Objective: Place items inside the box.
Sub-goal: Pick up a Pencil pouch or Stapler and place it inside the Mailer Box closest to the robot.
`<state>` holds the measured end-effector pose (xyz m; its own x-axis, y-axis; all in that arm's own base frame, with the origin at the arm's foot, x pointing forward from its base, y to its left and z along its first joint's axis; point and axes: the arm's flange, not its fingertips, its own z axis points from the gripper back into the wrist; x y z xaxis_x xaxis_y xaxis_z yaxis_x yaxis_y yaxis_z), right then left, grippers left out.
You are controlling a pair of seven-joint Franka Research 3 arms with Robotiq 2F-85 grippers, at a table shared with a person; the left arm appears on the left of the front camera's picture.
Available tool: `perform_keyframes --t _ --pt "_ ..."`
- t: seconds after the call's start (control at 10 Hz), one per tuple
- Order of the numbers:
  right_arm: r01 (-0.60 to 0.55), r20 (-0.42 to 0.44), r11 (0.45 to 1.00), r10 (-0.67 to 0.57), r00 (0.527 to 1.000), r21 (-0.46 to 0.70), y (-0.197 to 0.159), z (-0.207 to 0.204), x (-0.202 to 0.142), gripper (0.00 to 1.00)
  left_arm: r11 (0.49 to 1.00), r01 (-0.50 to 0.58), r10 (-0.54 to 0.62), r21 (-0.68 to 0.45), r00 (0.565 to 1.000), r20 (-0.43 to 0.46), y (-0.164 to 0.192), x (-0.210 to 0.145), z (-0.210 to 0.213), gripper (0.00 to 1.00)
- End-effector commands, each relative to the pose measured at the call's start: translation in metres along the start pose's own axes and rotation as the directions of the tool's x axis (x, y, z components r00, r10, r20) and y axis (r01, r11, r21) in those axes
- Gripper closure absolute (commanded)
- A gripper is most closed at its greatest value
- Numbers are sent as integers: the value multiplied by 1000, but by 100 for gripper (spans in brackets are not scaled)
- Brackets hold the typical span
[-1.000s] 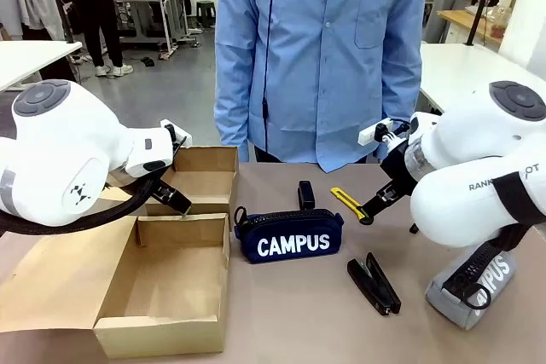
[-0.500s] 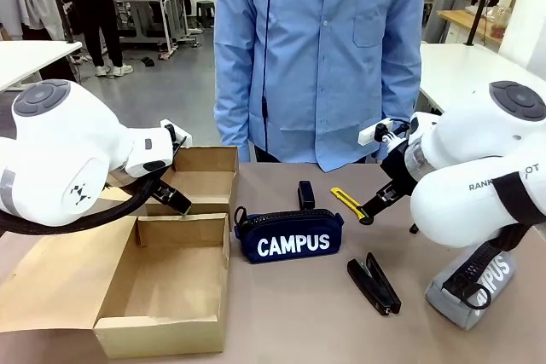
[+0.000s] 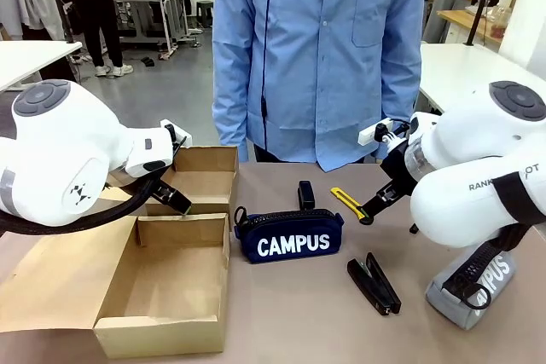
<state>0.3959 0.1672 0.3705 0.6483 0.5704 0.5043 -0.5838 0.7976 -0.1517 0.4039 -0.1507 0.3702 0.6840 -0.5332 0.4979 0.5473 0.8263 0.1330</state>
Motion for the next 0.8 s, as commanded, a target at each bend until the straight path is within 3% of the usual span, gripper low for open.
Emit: perform_keyframes --t 0.0,0.1,0.2,0.3,0.4,0.5,0.6,0.7 --pt "0 0 1000 0 1000 0 0 0 0 0 1000 0 0 0 1000 0 0 0 0 0" --pt "-5 -20 1000 5 1000 -15 -1 9 2 0 1000 0 0 0 1000 0 0 0 0 0" --pt "-3 -63 1000 4 998 15 -1 34 7 0 999 10 -10 -44 1000 3 0 8 27 0" --pt "66 -47 996 -63 997 63 -6 80 13 0 989 5 -5 -147 1000 3 8 11 66 0" --pt "249 -58 964 -244 968 93 -16 143 15 0 971 -76 88 -227 995 41 22 12 118 0" --pt "343 -57 919 -338 939 193 -29 194 1 0 940 -115 122 -321 993 3 35 4 157 0" --pt "513 -80 840 -508 858 177 -53 233 -20 0 897 -138 149 -419 989 -8 54 -13 182 0" --pt "612 -46 753 -621 782 244 -83 264 -54 0 810 -157 187 -565 982 -4 88 -40 198 0"
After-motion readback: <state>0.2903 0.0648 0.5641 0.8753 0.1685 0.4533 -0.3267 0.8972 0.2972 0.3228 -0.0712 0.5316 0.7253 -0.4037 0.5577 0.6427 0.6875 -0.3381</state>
